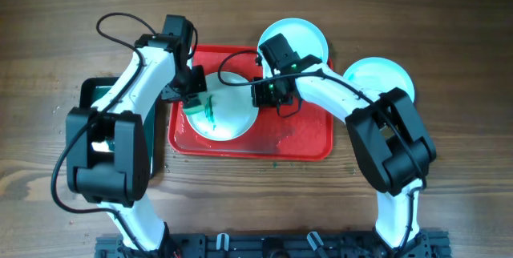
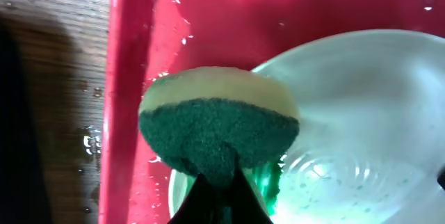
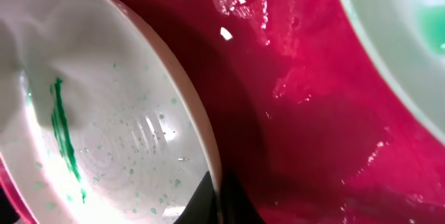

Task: Clean dirty plates on tray and stack at the side
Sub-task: 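Scrub the second plate with the sponge in the left gripper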

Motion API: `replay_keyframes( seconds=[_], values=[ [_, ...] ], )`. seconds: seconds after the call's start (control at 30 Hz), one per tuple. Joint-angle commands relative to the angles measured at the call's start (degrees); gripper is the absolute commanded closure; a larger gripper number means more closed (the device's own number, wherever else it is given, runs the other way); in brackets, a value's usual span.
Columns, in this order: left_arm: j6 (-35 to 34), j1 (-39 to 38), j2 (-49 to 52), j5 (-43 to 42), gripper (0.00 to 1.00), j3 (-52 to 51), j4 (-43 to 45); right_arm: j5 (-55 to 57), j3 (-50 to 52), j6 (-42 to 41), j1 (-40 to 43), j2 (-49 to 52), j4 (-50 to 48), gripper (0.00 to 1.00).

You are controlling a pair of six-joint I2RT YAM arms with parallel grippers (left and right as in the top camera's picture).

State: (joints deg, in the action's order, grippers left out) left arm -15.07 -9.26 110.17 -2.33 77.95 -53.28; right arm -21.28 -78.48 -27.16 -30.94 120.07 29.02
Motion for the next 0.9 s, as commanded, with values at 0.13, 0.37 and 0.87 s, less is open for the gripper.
replay_keyframes(
  seconds=[0.13, 0.37, 0.87],
  values=[
    [6.1, -4.2, 0.1, -3.0, 0.96, -1.7, 2.1, -3.0, -0.6, 1.9, 0.3, 2.9, -2.5, 0.96],
    [-1.9, -4.7, 0.2, 9.0, 0.96, -11.4, 11.8, -3.7, -0.6, 3.0, 0.3, 2.9, -2.9, 0.96],
    [-5.7, -4.7, 0.2, 14.3, 0.96, -12.3, 11.1, -3.7, -0.6, 3.0, 0.3, 2.9, -3.0, 0.96]
  ],
)
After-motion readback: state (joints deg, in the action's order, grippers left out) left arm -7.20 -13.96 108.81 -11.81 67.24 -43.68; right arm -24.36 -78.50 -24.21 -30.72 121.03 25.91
